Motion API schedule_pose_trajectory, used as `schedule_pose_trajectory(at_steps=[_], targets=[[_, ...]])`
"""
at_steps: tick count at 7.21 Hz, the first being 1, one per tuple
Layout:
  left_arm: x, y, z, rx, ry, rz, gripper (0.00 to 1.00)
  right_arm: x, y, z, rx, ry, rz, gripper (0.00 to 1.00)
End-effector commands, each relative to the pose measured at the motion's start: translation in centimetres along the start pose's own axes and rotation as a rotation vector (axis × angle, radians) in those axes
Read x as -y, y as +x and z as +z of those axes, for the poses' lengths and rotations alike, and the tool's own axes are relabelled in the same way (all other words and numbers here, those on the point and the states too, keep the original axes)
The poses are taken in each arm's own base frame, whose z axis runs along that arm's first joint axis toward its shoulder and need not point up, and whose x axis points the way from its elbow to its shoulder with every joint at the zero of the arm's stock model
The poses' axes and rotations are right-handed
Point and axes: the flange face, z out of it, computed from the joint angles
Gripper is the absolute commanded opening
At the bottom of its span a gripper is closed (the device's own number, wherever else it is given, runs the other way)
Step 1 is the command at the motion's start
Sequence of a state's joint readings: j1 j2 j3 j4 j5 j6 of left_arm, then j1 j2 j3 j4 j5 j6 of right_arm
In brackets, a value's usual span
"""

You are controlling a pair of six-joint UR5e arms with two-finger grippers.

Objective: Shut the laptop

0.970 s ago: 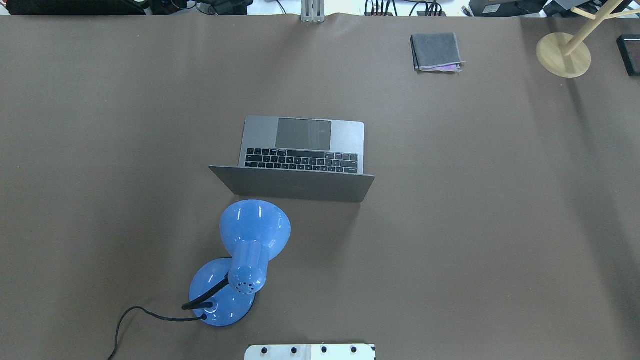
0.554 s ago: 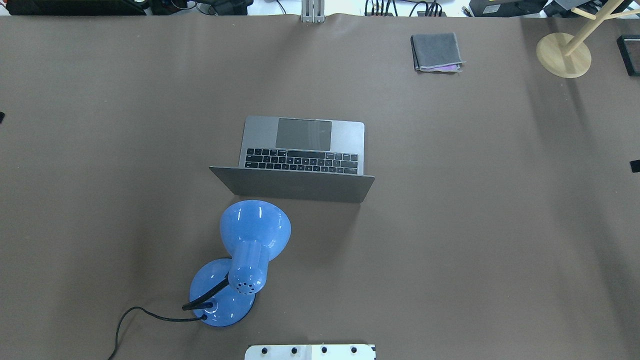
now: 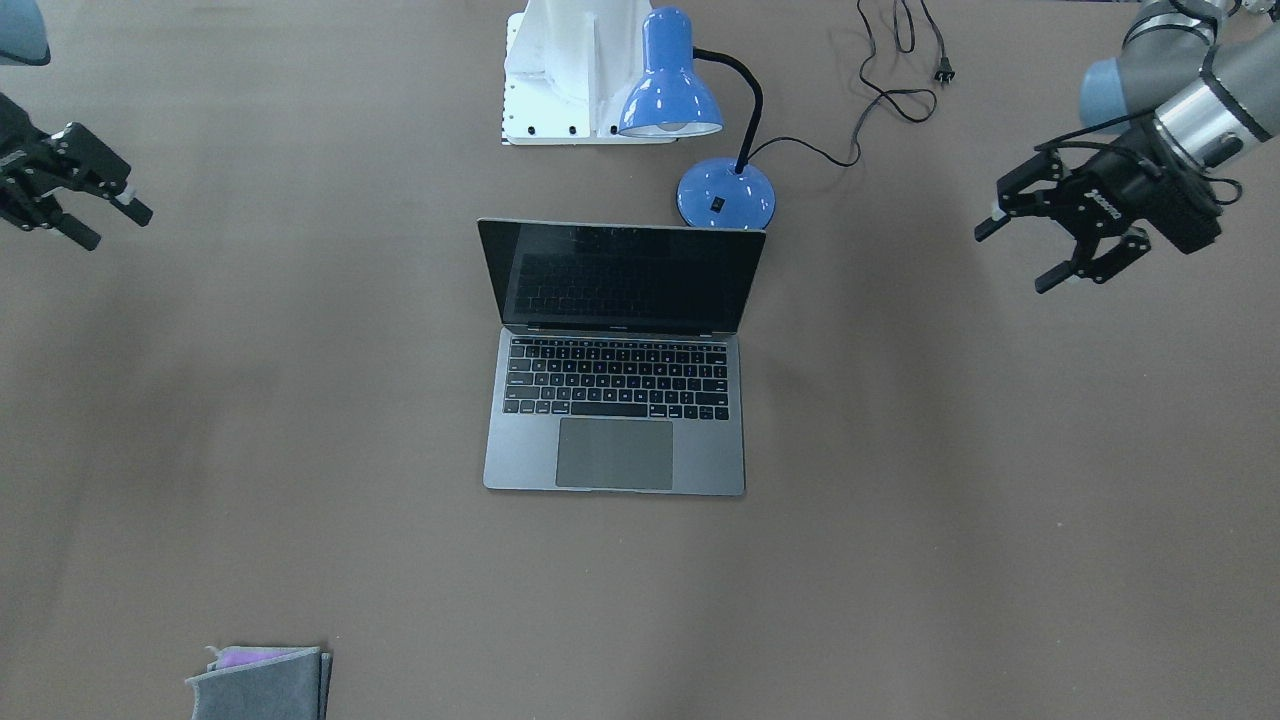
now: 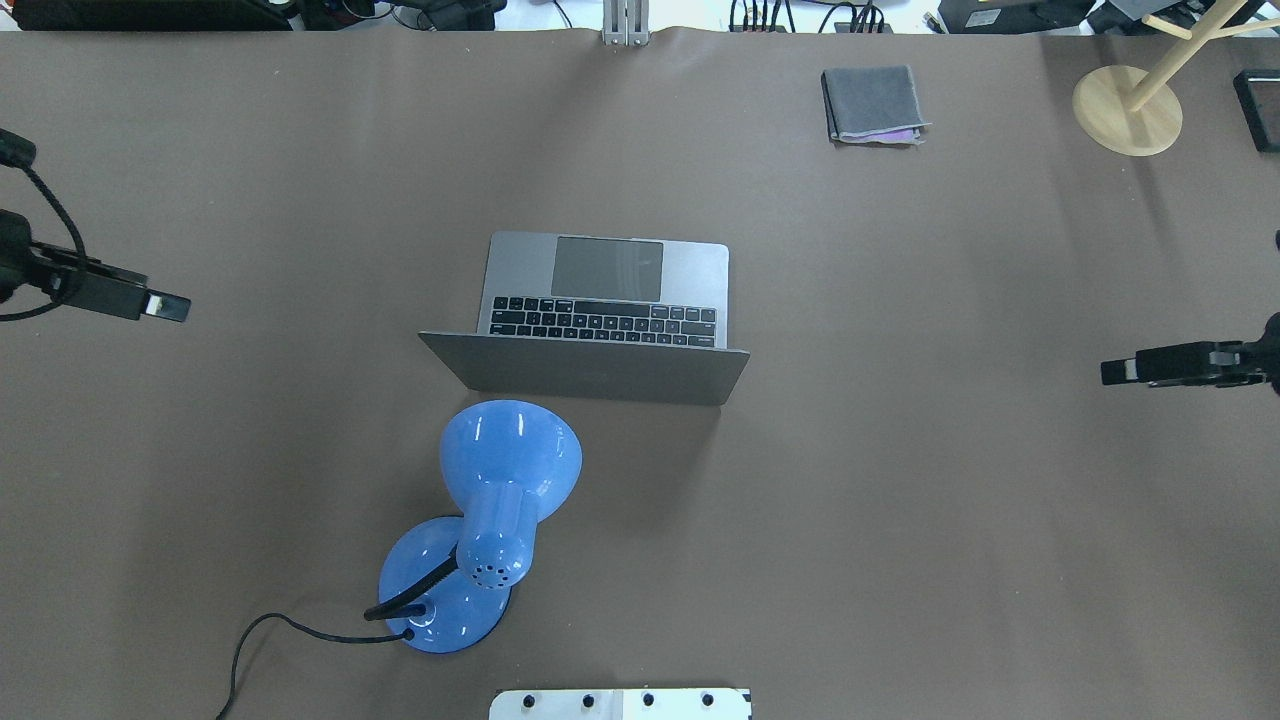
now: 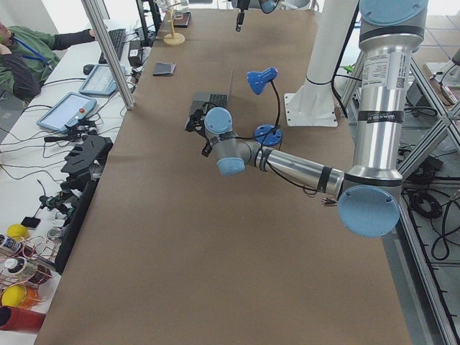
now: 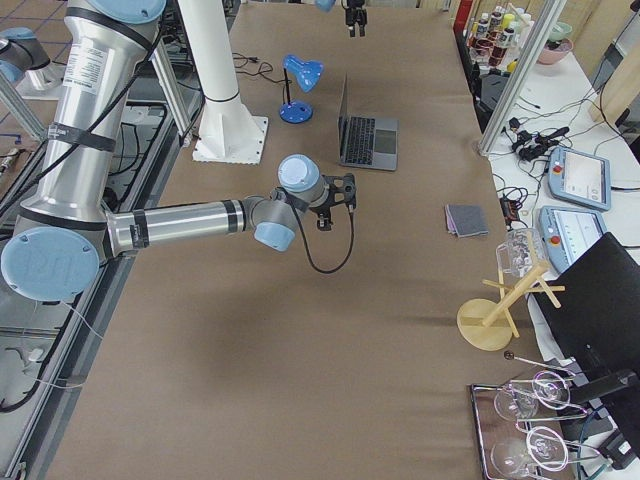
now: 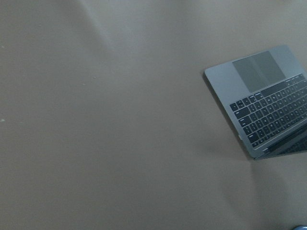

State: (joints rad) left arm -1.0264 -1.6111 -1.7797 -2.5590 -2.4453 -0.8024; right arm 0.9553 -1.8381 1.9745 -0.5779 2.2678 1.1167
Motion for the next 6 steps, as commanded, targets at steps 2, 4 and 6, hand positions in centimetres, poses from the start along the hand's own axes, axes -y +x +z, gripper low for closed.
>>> schedule_pose_trajectory(at_steps=[2, 4, 6], targets=[[-1.5, 7.6, 8.1, -0.109, -0.052, -0.035, 0.46, -4.7, -7.9, 2.3, 0.101, -0.105, 0.024, 0.0], [-2.1, 10.2, 10.4, -0.142, -0.043, -0.088, 0.0, -5.0, -11.7, 3.4, 0.16, -0.107, -0.011, 0.0], [-1.5, 14.5, 12.6, -0.21, -0.076, -0.176, 0.0, -5.5, -16.3, 6.5, 0.2, -0.037, 0.024, 0.0]])
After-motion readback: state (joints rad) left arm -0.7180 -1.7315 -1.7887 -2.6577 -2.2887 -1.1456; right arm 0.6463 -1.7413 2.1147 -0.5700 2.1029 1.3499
